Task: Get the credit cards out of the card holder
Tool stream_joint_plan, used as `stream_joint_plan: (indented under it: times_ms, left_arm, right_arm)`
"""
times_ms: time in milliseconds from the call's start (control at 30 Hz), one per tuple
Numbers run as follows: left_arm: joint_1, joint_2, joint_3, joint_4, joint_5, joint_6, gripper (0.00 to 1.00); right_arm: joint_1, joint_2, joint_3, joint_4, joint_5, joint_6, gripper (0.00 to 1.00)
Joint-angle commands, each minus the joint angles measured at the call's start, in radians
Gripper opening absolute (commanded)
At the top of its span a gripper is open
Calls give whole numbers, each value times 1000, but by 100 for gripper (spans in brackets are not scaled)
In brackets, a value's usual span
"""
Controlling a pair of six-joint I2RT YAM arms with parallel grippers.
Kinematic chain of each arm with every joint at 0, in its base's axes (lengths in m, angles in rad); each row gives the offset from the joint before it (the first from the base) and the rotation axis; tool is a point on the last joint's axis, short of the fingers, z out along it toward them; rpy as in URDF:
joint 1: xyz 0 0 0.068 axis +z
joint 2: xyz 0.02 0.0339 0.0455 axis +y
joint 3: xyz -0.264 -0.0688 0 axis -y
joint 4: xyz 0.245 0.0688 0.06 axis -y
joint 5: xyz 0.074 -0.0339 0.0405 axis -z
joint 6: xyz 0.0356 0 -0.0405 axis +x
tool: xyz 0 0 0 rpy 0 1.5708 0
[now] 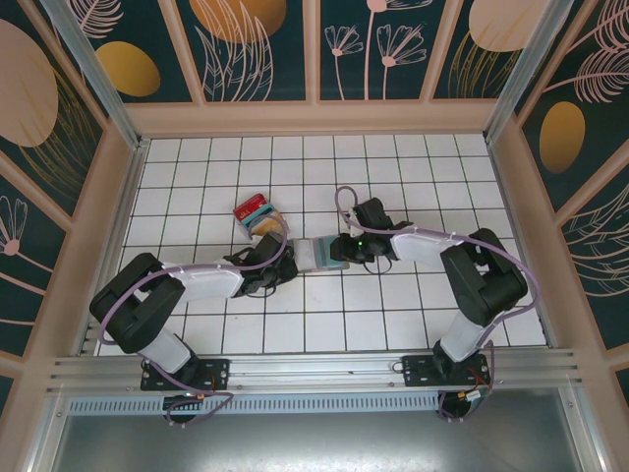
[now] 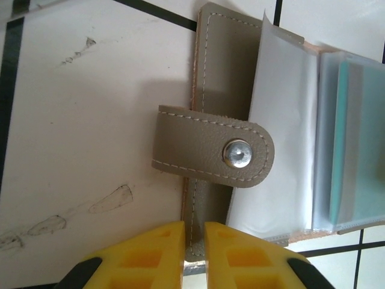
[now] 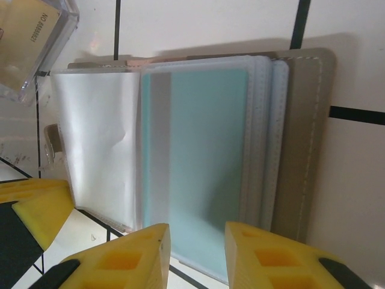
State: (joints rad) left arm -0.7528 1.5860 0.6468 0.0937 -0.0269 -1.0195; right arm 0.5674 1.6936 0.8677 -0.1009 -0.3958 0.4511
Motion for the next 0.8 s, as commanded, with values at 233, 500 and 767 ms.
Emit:
stream_joint_plan:
  times_ms: [233,500,767]
  left_arm:
    - [2,15,-14,57,43,-16,16]
    - [1,3,-21,47,37,-17,16]
    - [2,8,-19,44,41,-15,16]
  right_arm:
    - [26,33,40,45,-82,35,30]
    - [30,7,53,-26,35,2,32]
    - [-8,3,26,-32,77,-9,32]
